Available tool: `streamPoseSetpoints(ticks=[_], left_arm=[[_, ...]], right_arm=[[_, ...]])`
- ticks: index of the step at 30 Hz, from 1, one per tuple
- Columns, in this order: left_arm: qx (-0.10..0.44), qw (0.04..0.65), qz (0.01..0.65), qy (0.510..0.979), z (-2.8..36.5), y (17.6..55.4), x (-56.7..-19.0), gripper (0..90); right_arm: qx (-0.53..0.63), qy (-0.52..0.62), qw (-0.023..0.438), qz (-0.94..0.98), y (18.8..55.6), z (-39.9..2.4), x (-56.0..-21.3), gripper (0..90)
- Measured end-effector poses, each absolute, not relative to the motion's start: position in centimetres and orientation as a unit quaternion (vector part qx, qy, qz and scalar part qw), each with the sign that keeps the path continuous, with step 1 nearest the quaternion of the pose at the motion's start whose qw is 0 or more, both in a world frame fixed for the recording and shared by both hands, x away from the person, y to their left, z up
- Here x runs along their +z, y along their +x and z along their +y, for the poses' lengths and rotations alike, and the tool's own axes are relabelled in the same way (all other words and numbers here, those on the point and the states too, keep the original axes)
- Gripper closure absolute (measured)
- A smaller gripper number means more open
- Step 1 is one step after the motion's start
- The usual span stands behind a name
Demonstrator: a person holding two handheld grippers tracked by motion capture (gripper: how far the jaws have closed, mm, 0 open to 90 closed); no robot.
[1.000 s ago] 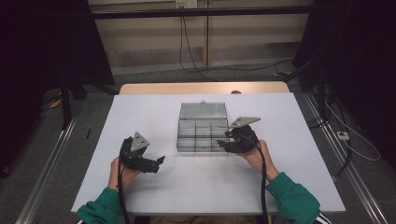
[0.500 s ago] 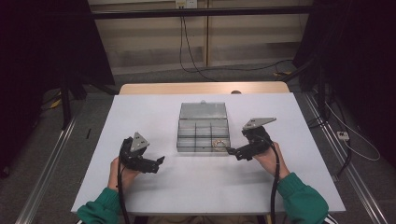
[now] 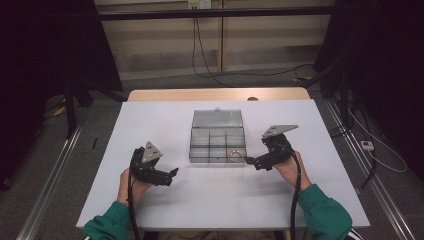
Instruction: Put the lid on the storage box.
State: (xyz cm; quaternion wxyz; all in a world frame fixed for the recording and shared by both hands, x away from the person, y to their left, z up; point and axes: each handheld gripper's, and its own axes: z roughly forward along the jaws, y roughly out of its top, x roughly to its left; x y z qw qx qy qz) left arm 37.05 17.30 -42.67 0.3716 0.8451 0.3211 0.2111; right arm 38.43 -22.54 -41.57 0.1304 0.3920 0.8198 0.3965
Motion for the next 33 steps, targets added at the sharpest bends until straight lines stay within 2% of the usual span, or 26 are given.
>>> streamPoseSetpoints(ticks=[16, 33], left_arm=[[0.180, 0.384, 0.300, 0.855, 13.3, 38.0, -42.5, 0.9], [0.180, 0.373, 0.307, 0.857, 10.5, 40.5, -41.4, 1.0]], right_arm=[[0.399, 0.405, 0.131, 0.812, 38.9, -23.5, -42.0, 0.0], [0.398, 0.411, 0.140, 0.808, 39.0, -24.0, -41.9, 0.0]])
